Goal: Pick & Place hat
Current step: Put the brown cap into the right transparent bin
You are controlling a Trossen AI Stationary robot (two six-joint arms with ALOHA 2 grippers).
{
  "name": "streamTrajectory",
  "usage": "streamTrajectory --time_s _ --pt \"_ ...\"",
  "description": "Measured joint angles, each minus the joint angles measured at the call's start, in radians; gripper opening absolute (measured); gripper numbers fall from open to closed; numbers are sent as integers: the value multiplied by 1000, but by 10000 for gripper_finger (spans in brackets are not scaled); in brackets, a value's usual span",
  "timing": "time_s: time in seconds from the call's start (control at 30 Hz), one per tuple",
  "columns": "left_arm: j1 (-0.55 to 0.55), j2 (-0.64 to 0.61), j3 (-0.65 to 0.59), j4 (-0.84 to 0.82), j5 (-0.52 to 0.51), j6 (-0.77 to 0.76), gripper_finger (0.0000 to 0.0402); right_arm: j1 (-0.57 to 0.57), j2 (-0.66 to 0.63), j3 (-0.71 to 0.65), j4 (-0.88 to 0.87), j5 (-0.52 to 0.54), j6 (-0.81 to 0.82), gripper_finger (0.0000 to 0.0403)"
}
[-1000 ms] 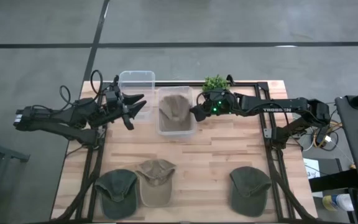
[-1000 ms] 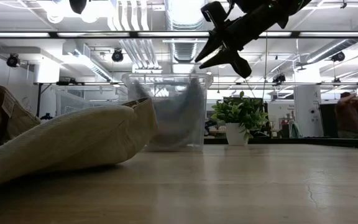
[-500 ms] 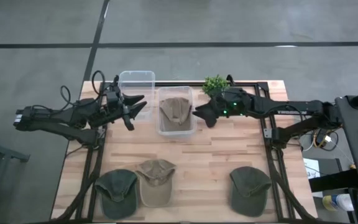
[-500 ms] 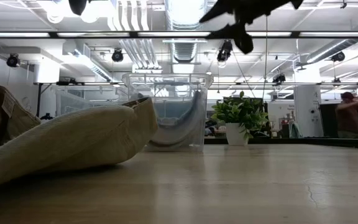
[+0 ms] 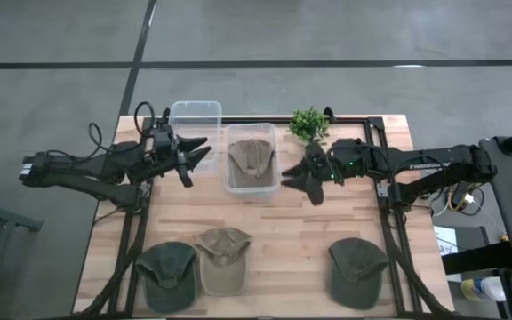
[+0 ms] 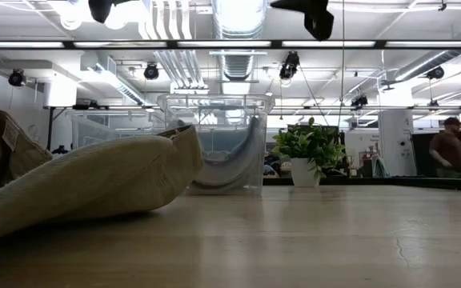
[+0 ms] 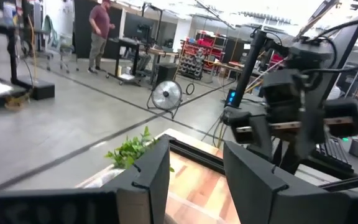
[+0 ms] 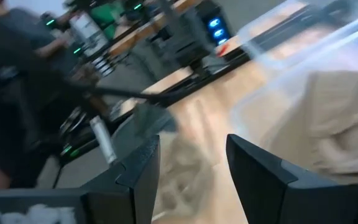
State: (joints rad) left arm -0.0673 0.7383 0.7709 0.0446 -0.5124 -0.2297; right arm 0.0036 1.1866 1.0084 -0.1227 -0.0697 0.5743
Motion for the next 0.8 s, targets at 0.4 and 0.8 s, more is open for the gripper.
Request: streamTrajectory --time_s 0.4,0.8 --pt "0 4 -41 -1 29 -112 145 102 4 0 -17 -9 -35 178" --pt "0 6 -49 -1 45 -114 145 164 6 -2 -53 -9 2 178"
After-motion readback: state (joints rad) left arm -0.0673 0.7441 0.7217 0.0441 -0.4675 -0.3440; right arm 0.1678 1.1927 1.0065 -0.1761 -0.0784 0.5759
